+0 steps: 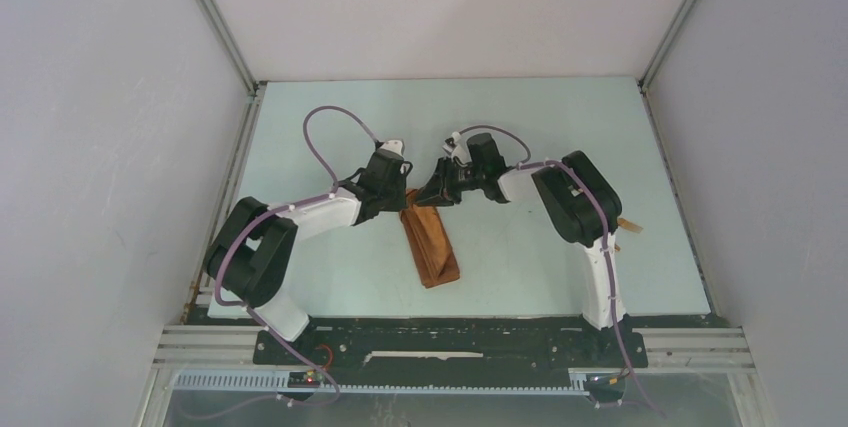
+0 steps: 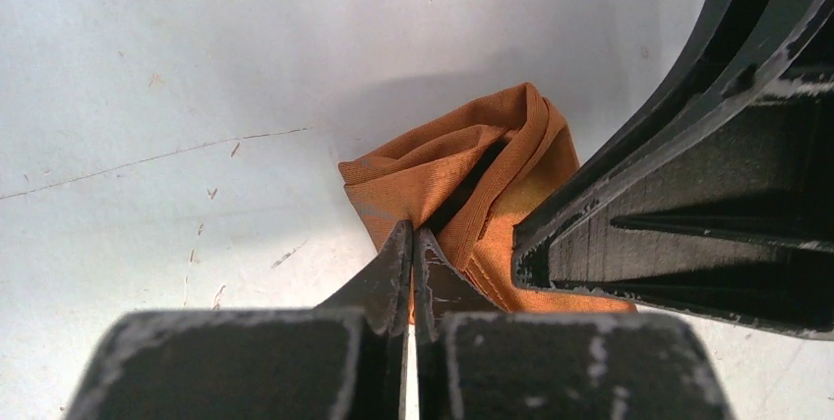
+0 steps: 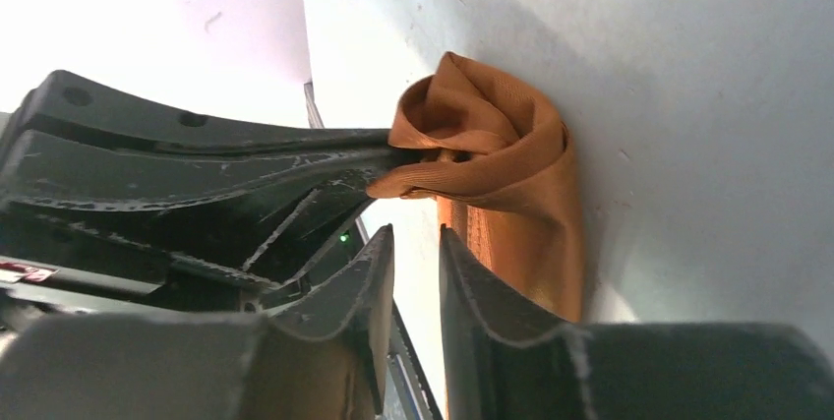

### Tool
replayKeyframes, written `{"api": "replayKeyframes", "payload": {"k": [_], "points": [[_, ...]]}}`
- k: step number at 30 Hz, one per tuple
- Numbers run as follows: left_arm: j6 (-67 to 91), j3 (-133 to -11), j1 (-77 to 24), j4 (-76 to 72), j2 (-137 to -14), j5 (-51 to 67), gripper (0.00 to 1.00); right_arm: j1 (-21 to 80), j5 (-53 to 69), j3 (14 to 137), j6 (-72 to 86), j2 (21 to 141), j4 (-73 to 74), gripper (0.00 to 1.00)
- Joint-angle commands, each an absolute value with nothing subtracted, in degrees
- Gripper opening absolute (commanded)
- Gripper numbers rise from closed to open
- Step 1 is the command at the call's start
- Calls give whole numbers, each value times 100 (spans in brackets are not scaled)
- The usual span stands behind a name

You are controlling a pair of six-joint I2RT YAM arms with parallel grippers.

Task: Fold the napkin into a case and place the utensils inside
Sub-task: Pick up the smaller rectangle folded napkin.

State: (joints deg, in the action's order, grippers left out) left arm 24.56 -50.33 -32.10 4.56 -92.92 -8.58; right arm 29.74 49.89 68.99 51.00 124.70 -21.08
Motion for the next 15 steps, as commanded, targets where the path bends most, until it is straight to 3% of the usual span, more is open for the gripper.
{"api": "replayKeyframes", "payload": {"k": [1, 15], "points": [[2504, -5023, -3188, 378, -9039, -774, 0, 3004, 5114, 7049, 5472, 12543, -2798, 28], [2466, -5072, -3180, 332, -8960, -618, 0, 3310, 4808, 7639, 5579, 13293, -2617, 13]]}}
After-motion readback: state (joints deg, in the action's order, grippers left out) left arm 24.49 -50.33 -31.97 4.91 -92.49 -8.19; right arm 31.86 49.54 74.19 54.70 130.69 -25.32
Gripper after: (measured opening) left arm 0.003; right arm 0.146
